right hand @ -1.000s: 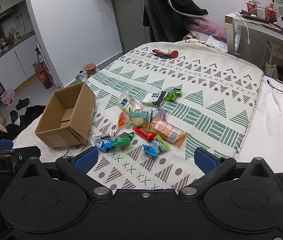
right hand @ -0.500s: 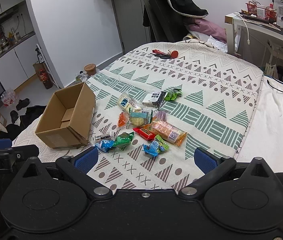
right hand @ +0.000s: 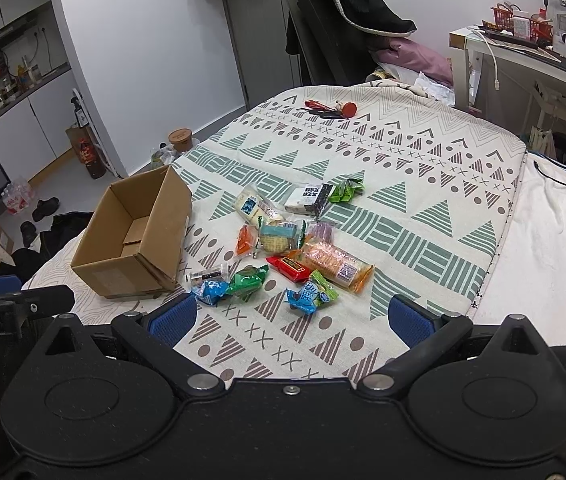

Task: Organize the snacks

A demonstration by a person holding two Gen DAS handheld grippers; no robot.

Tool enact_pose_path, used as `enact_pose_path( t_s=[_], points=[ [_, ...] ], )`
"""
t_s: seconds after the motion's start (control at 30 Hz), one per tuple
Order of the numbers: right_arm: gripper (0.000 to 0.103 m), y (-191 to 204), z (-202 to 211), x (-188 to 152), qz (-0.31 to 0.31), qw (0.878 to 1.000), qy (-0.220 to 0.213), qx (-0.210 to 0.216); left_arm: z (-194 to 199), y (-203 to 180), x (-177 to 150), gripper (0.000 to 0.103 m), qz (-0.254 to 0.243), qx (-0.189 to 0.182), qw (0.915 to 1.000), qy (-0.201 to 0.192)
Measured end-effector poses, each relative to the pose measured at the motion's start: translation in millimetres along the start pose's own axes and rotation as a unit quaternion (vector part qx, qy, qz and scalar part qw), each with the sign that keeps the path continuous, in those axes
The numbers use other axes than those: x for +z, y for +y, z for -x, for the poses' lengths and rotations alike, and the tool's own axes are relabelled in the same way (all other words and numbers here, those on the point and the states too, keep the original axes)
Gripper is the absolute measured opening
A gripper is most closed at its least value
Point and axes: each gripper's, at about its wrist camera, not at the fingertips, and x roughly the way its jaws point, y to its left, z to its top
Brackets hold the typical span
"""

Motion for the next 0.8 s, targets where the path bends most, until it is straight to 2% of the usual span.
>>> enact_pose_path(
  t_s=[0.37,0.8],
  points=[
    [0.103,-3.6,-3.1,4.3,-0.011,1.0,0.005,0.004,-7.7,-0.1,2.4,0.097,0.005,-0.002,1.0,0.0],
    [0.103,-9.2,-29.6,6.6,-0.026,0.999,0.027,-0.001,-40.7,-6.0,2.6,0.097,0.012,-0.015,0.9997,0.016]
  ],
)
